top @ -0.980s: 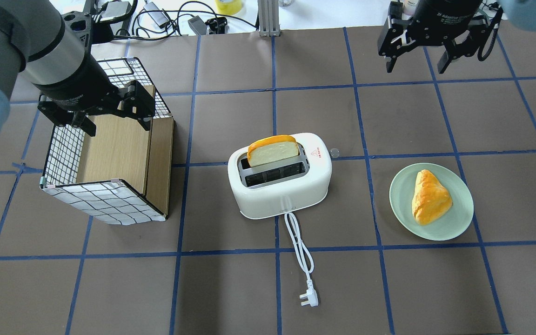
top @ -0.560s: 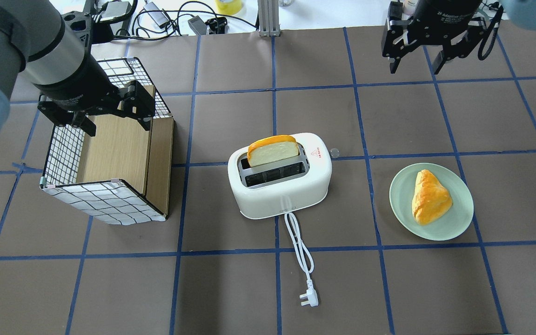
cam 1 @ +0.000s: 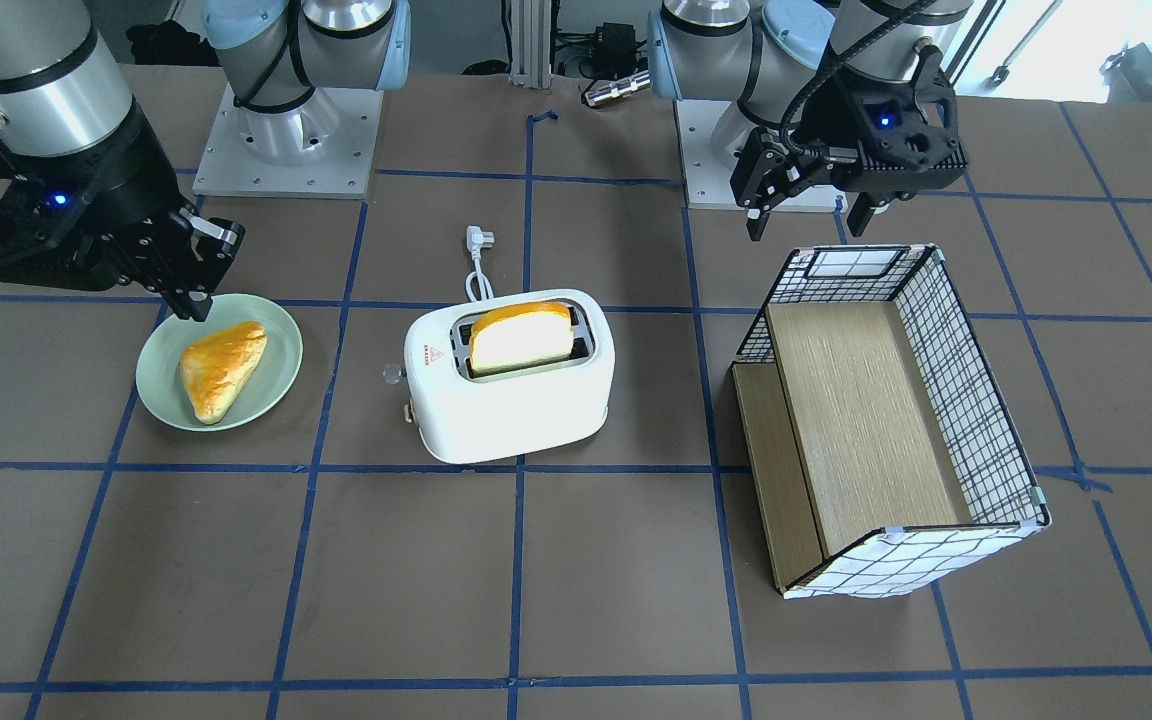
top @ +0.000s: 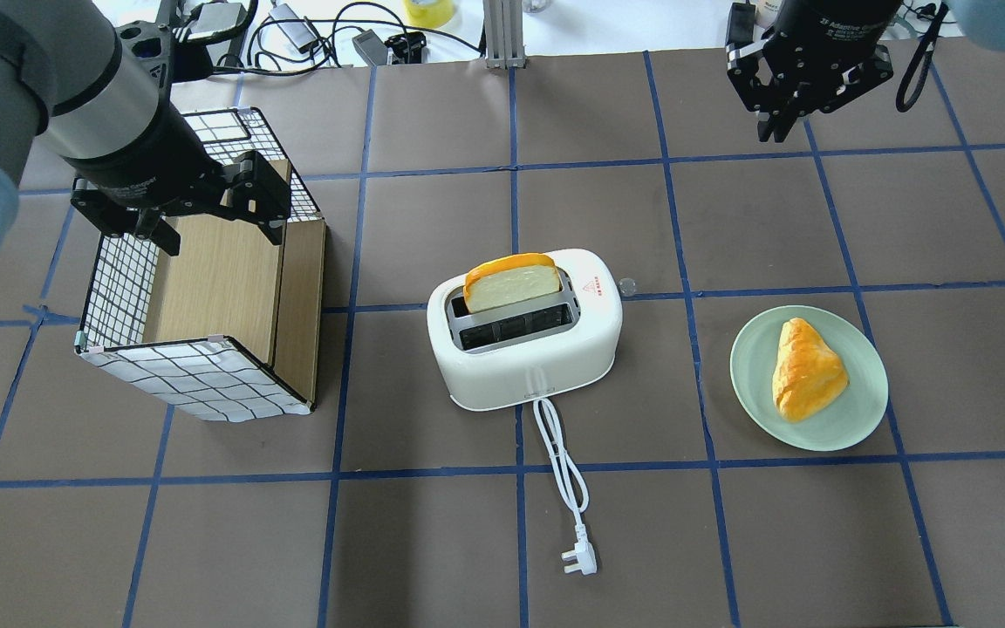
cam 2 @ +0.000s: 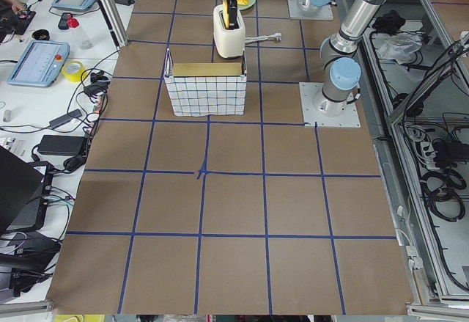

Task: Press toaster with right arm
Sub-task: 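Move the right gripper toward the toaster's lever side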

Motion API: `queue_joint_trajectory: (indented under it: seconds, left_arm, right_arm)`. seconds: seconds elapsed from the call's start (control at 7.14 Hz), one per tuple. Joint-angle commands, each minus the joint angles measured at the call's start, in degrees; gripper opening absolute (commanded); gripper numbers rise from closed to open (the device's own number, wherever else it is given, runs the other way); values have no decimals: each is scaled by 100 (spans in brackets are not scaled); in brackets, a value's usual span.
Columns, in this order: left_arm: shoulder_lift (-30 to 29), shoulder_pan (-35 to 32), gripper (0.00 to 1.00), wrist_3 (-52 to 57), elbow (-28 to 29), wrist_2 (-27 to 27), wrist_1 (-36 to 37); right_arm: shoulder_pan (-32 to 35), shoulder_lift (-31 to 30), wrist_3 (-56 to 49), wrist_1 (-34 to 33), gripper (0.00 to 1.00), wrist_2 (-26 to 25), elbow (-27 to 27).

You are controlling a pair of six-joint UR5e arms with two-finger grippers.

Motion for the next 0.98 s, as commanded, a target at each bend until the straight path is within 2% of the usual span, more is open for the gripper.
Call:
queue_joint_trajectory:
  seconds: [0.0,0.28,0.42,0.56,0.84]
  left_arm:
    - [0,0,100,0,0,0,0]
    - [0,0,100,0,0,0,0]
    - [0,0,100,0,0,8,0]
    - [0,0,100,0,0,9,0]
    - [0,0,100,0,0,0,0]
  right_arm:
    - [-68,55,0,6,0,865,39]
    - [-226,116,-149,24,0,1694,258]
    - [-427,143,-428,24,0,2341,546]
    - [-647,152,-1153,-29,0,2931,1028]
    - [-938,195,-2201,-108,0,3794,1785]
